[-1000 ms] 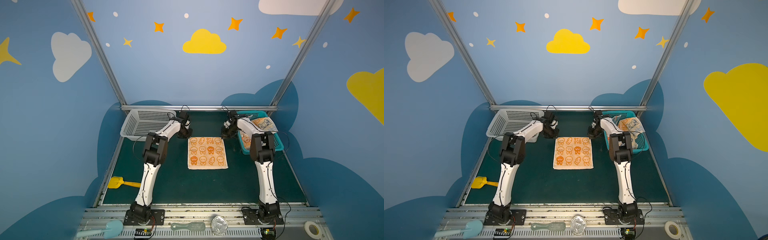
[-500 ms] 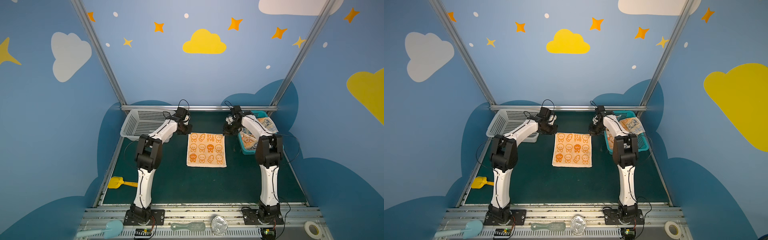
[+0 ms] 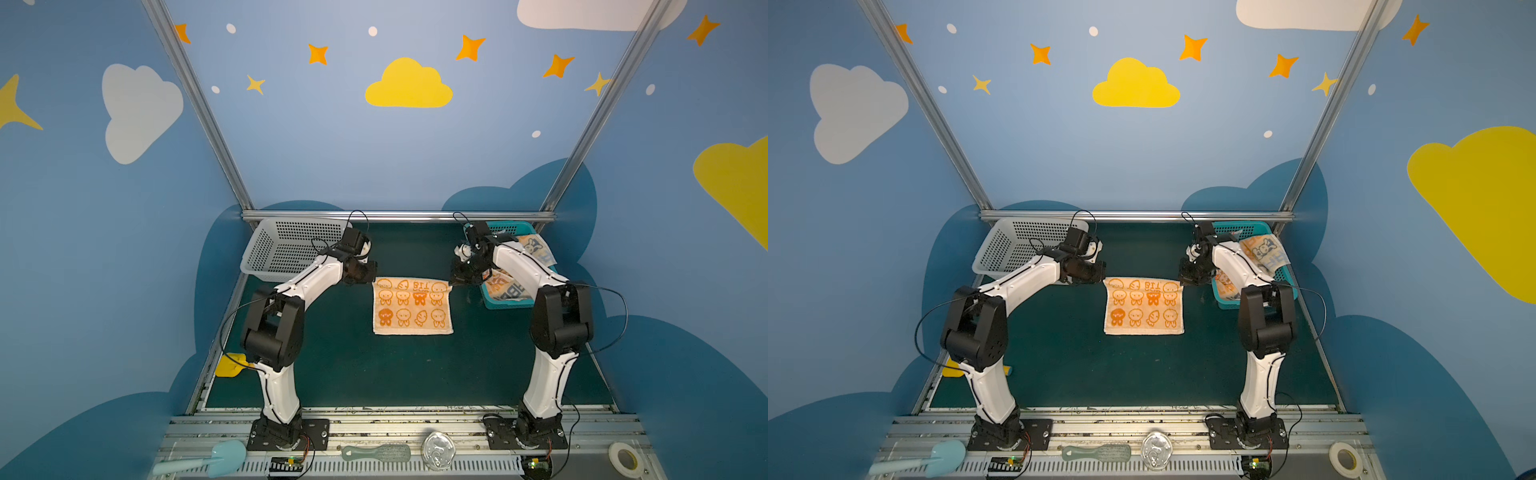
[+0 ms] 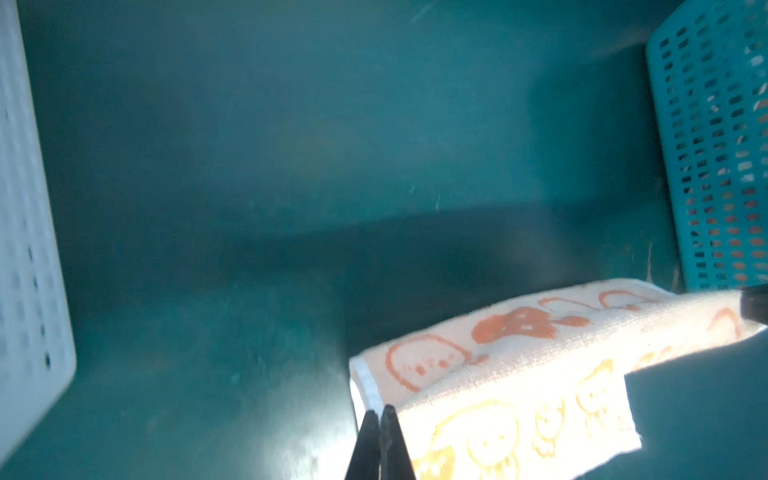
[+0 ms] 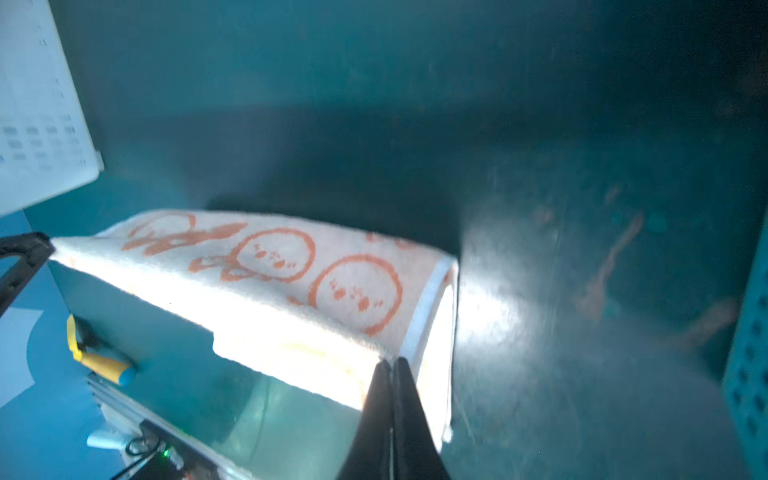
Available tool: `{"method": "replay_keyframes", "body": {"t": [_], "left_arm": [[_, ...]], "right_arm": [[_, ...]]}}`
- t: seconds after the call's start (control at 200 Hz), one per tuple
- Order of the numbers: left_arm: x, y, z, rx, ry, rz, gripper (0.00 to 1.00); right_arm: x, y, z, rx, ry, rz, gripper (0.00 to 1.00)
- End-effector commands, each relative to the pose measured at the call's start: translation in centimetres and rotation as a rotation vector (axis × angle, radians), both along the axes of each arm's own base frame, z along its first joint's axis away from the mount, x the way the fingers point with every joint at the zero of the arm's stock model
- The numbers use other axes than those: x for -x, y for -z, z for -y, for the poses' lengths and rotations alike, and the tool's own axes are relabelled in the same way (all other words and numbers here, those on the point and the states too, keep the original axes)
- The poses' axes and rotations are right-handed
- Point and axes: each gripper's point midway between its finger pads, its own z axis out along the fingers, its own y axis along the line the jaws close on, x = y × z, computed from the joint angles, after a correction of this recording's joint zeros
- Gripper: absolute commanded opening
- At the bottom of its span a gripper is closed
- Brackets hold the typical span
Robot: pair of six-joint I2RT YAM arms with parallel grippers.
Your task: Fold and stack the towels
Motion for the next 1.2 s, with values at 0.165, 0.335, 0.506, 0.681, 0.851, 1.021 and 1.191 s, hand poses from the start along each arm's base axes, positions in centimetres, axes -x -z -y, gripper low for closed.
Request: {"method": "replay_keyframes", "body": {"t": [0.165, 0.335, 0.506, 0.681, 0.851, 1.021, 1.191], "left_arm": [[5.5, 3.7, 0.0, 0.026, -0.081, -0.14, 0.03], [7.7, 6.0, 0.4, 0.022, -0.082, -0.199, 0.03], [7.3, 7.6, 0.7, 0.027, -0.092, -0.233, 0.03], [4.2, 8.1, 0.7, 0.026, -0.104, -0.238, 0.03], [0.5, 6.0, 0.6, 0.012, -0.099, -0.188, 0.03], [-1.3, 2.4, 0.7, 0.004, -0.08, -0.11, 0.03], [-0.9, 0.8, 0.4, 0.004, -0.08, -0.083, 0.03]], "right_arm": [[4.4, 3.6, 0.0, -0.003, 0.004, -0.077, 0.0], [6.0, 6.3, -0.7, 0.02, -0.012, -0.125, 0.0], [6.1, 8.5, -0.9, 0.036, 0.014, -0.175, 0.0], [4.1, 8.9, -1.6, 0.027, 0.042, -0.191, 0.0], [1.4, 7.2, -2.7, 0.0, 0.033, -0.166, 0.0], [-0.4, 3.6, -3.0, -0.026, 0.025, -0.101, 0.0], [-0.1, 1.5, -2.6, -0.026, 0.02, -0.069, 0.0]]}}
